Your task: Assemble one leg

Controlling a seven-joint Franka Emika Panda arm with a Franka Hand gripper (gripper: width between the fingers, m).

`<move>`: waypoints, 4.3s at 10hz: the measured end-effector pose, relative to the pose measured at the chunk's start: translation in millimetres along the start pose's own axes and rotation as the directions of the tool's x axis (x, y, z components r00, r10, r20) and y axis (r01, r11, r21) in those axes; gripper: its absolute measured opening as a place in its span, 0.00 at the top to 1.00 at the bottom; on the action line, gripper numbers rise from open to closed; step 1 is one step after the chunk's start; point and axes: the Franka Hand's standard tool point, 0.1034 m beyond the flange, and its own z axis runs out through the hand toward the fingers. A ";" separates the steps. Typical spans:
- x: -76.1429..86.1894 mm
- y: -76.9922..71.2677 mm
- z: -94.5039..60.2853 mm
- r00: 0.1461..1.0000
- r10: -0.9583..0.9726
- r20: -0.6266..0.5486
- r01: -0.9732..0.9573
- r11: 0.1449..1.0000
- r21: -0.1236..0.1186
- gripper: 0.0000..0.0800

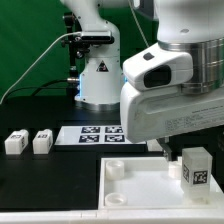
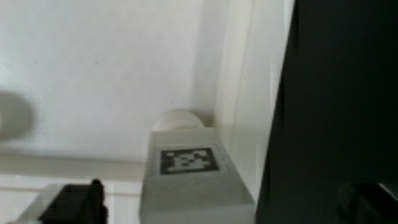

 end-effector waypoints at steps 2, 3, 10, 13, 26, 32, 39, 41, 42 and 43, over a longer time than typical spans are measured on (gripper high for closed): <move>1.7 4.7 -0.1 1.000 0.004 -0.002 -0.004 1.000 -0.001 0.19; 2.9 4.1 -1.1 1.000 0.000 -0.004 0.000 1.000 -0.004 0.19; 5.5 2.0 -1.4 1.000 -0.007 -0.016 0.007 1.000 -0.009 0.63; 5.5 1.9 -1.4 1.000 0.014 -0.017 -0.014 1.000 -0.008 0.63; 13.6 1.9 0.0 -0.001 1.000 0.023 -0.988 -0.005 0.153 0.63; 11.4 -2.3 3.5 0.051 0.998 0.033 -0.982 0.044 0.181 0.22; 11.4 11.1 3.0 0.846 0.515 -0.138 -0.509 0.857 0.080 0.19; 11.3 11.3 6.0 0.904 0.402 -0.147 -0.398 0.916 0.051 0.20; 11.2 11.2 6.3 0.903 0.403 -0.146 -0.400 0.915 0.052 0.20; 11.2 10.4 6.6 0.886 0.442 -0.142 -0.438 0.897 0.062 0.44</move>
Offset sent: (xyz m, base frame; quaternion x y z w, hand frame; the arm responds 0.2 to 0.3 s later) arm 0.0164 0.0010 0.0083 -0.0369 0.0235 -0.0192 0.9989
